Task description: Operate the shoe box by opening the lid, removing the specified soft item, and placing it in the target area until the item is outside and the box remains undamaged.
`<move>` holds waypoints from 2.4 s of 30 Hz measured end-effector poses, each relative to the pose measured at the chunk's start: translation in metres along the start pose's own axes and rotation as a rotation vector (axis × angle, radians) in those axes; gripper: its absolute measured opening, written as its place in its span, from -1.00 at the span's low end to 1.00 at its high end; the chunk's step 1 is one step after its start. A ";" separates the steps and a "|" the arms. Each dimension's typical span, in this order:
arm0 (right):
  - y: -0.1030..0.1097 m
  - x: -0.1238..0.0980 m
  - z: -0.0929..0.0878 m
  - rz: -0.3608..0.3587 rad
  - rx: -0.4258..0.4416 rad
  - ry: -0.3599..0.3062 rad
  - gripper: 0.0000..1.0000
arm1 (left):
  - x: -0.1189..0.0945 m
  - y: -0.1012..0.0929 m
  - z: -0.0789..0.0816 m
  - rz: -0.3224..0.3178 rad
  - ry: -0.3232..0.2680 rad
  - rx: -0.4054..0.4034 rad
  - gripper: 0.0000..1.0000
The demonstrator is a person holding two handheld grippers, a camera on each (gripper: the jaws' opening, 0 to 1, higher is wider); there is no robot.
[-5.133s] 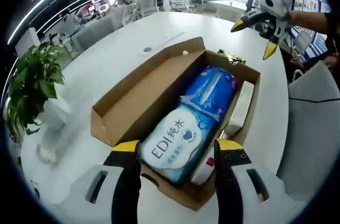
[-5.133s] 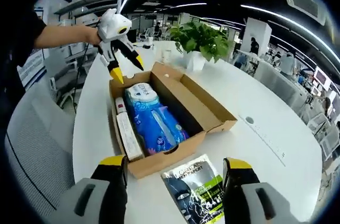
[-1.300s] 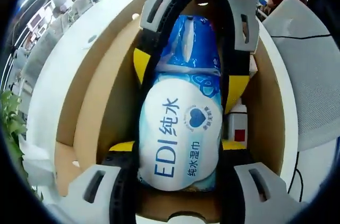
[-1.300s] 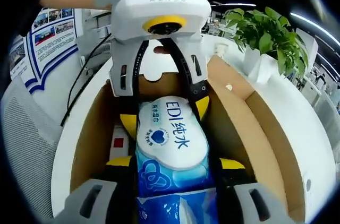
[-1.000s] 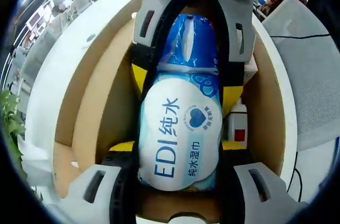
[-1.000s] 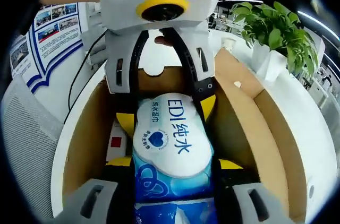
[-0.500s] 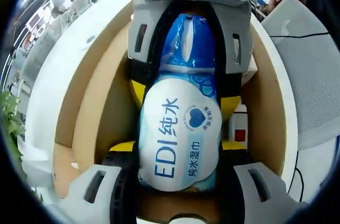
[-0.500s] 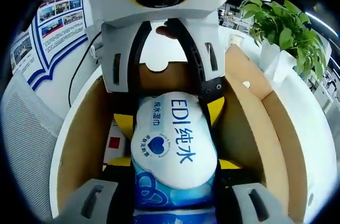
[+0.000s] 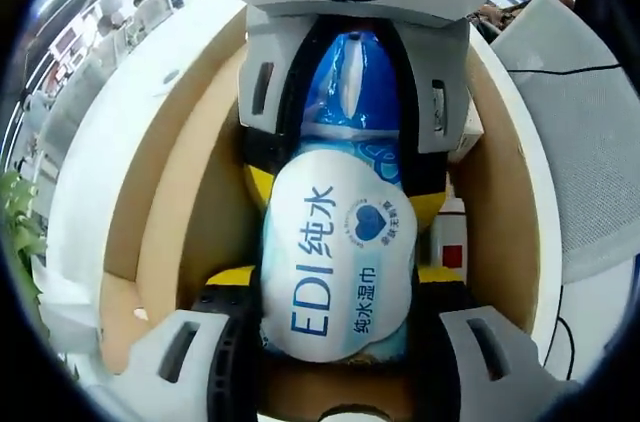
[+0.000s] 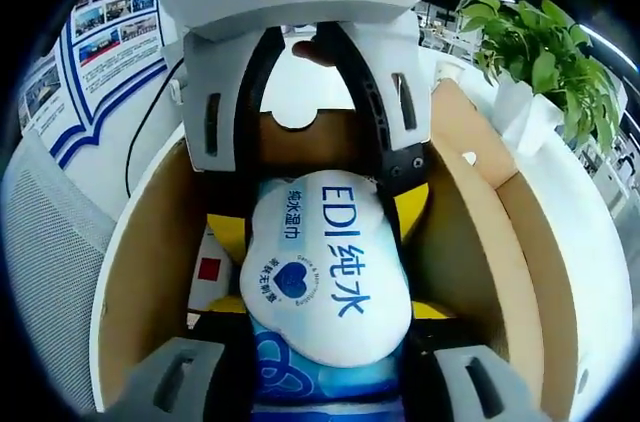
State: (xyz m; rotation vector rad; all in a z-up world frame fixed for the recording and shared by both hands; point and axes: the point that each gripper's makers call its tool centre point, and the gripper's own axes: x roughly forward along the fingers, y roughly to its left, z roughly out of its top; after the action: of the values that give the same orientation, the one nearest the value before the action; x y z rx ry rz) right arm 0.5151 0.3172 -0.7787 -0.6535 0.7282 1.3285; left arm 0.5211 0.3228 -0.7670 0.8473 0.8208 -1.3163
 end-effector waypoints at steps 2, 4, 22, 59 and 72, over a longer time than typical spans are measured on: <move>0.000 0.000 0.000 -0.003 -0.001 0.000 0.04 | 0.000 0.001 0.000 0.001 -0.003 0.000 0.16; -0.001 0.000 0.000 -0.005 -0.003 0.000 0.03 | 0.000 0.001 0.000 0.002 -0.006 0.001 0.15; -0.003 -0.003 0.003 -0.030 -0.002 -0.033 -0.03 | -0.004 0.000 0.001 0.003 0.029 0.002 0.14; 0.004 -0.032 0.022 -0.060 -0.007 -0.087 -0.07 | -0.032 -0.007 0.018 0.000 0.058 0.026 0.13; 0.003 -0.057 0.034 -0.082 -0.020 -0.105 -0.07 | -0.051 -0.006 0.035 0.017 0.063 0.043 0.13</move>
State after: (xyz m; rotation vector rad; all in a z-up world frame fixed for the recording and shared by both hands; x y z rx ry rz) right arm 0.5103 0.3093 -0.7131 -0.6186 0.5976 1.2859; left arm 0.5119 0.3155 -0.7058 0.9314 0.8354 -1.3020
